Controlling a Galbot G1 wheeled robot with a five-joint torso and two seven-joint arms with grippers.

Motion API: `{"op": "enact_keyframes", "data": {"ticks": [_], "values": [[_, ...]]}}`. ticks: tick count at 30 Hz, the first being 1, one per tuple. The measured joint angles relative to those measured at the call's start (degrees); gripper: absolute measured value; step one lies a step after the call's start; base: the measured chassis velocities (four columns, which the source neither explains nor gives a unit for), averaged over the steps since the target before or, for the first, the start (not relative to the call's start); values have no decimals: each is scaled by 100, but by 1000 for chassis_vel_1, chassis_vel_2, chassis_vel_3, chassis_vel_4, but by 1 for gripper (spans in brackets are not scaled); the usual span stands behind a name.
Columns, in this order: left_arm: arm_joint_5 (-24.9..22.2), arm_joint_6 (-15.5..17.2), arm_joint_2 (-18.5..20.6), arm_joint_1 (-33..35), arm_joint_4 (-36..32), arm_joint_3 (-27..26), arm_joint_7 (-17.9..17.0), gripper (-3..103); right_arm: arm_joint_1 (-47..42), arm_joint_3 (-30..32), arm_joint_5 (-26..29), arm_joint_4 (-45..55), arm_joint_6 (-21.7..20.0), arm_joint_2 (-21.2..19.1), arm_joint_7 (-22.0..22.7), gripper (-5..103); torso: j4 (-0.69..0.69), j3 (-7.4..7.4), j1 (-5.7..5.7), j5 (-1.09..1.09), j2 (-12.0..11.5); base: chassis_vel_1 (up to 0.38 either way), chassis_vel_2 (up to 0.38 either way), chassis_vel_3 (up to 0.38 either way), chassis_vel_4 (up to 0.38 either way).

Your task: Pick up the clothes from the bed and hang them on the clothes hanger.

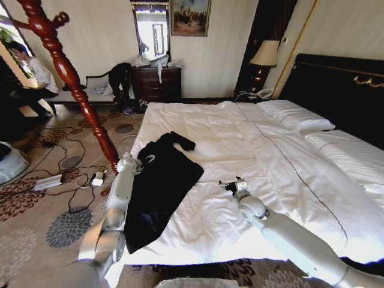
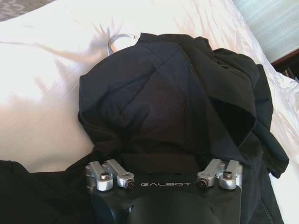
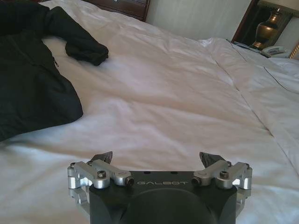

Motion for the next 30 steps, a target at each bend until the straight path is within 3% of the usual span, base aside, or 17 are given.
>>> {"op": "enact_keyframes", "data": {"ticks": [2,8,11,15,23,27,30], "values": [[8,0,9,-23,43,2,59,70,-1,1,3,0,0,0,1,100,0,0,0,0,0,0,0,0,0],[5,0,85,-52,63,47,144,53,1,1,7,-5,2,2,3,100,-1,0,0,-1,0,0,0,0,0],[-3,1,129,-56,65,56,213,37,-4,-1,7,-5,8,7,4,100,0,0,0,-1,0,0,0,0,0],[-23,0,147,-53,47,48,275,28,-19,0,7,2,13,3,8,100,-1,0,0,-1,0,0,0,0,0],[-82,1,458,121,-307,319,396,26,-72,61,2,44,28,-65,13,100,-3,0,0,-2,0,0,0,0,0],[26,3,832,212,-695,694,409,25,-89,82,-4,55,36,-70,15,100,-1,0,1,-3,0,0,0,0,0],[292,3,1328,240,-1180,1190,413,25,-107,98,-20,66,43,-44,15,100,5,0,0,0,0,0,0,0,0]]}}
